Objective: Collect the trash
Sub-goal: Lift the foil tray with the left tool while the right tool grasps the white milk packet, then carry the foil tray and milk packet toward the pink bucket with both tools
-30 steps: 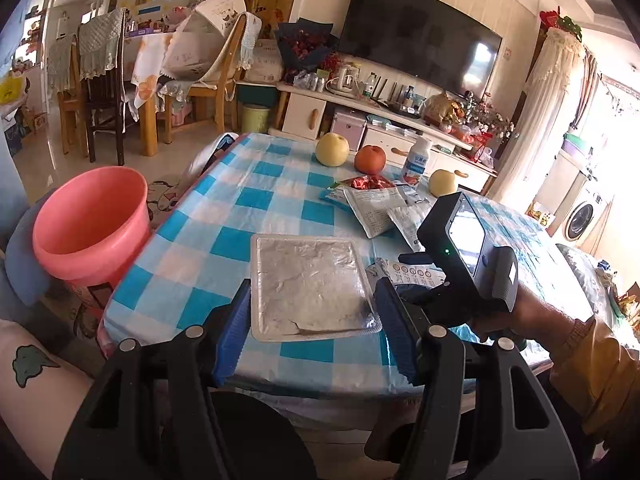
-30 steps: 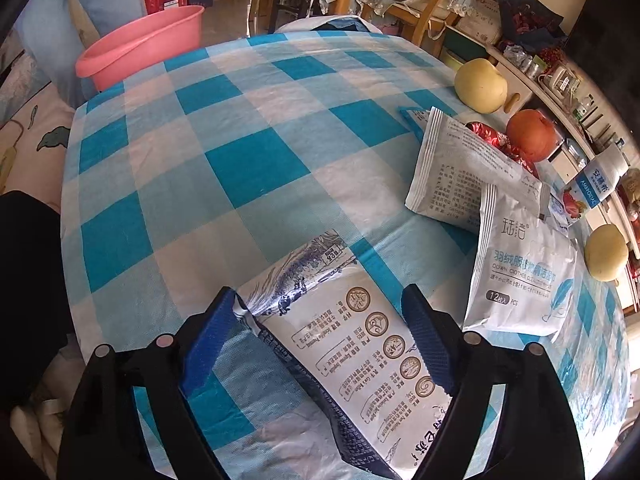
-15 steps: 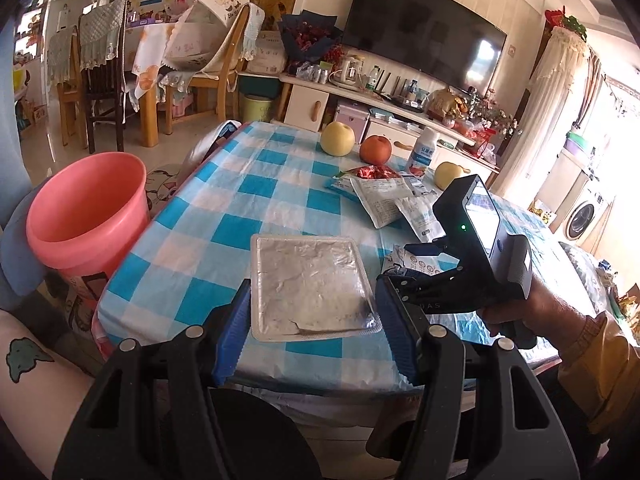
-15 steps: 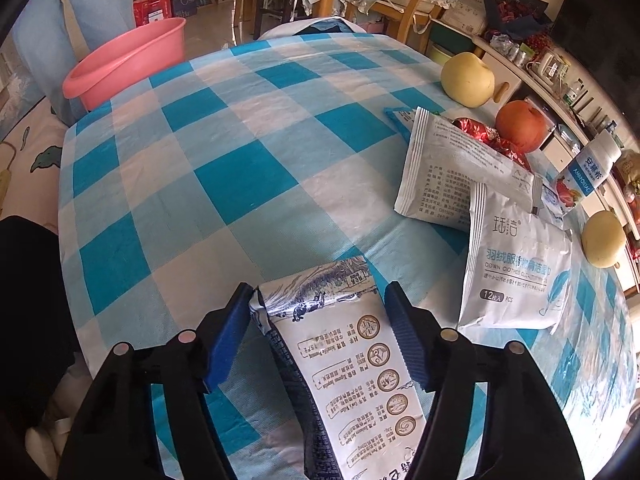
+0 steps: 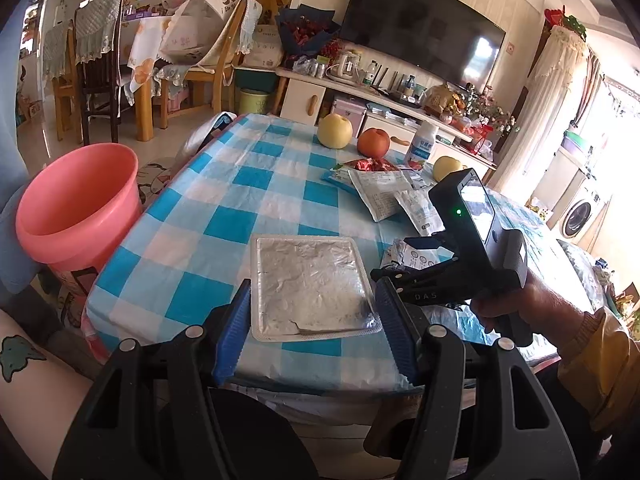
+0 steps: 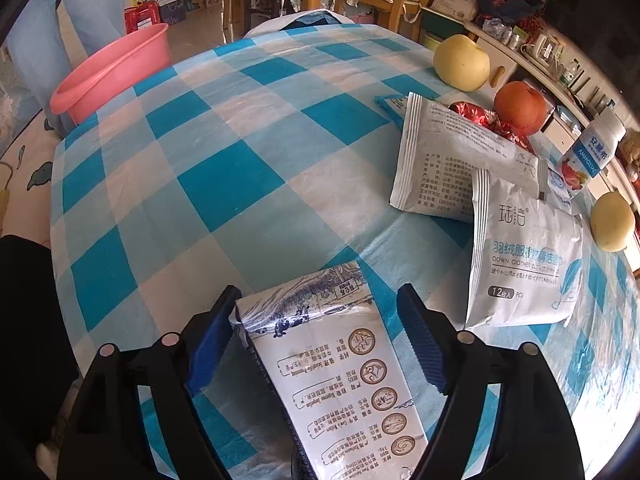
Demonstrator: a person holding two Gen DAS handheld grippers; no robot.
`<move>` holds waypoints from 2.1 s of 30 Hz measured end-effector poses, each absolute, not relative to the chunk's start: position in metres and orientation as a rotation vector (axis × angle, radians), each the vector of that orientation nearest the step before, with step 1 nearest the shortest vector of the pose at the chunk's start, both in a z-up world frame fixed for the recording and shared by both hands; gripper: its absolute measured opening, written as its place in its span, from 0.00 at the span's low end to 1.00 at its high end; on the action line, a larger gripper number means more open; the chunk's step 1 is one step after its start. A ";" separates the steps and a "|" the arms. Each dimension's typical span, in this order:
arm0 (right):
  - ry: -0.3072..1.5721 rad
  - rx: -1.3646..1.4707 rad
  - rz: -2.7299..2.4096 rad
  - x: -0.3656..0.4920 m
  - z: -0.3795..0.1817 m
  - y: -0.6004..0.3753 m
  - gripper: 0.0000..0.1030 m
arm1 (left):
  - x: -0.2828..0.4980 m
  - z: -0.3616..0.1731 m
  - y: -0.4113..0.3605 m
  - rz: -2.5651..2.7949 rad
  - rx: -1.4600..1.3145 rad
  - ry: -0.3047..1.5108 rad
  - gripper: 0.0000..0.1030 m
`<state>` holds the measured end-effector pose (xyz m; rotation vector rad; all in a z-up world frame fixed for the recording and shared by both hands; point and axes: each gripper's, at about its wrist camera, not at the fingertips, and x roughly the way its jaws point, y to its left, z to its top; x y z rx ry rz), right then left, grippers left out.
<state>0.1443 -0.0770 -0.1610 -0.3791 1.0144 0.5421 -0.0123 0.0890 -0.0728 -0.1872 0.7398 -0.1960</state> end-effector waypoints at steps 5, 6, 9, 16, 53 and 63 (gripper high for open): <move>1.025 -0.333 0.545 0.147 -0.159 -0.079 0.64 | -0.012 -0.079 0.091 -0.199 -0.194 0.747 0.60; 1.024 -0.334 0.540 0.147 -0.159 -0.079 0.63 | -0.011 -0.080 0.092 -0.199 -0.196 0.749 0.60; 1.019 -0.334 0.527 0.147 -0.159 -0.079 0.62 | -0.011 -0.082 0.094 -0.200 -0.200 0.752 0.61; 0.991 -0.326 0.464 0.148 -0.153 -0.088 0.60 | -0.011 -0.083 0.094 -0.205 -0.198 0.746 0.61; 0.867 -0.086 0.525 0.132 -0.078 -0.079 0.59 | 0.002 -0.088 0.118 -0.218 -0.271 0.732 0.61; 0.850 -0.072 0.559 0.127 -0.069 -0.064 0.58 | 0.000 -0.086 0.133 -0.203 -0.294 0.716 0.61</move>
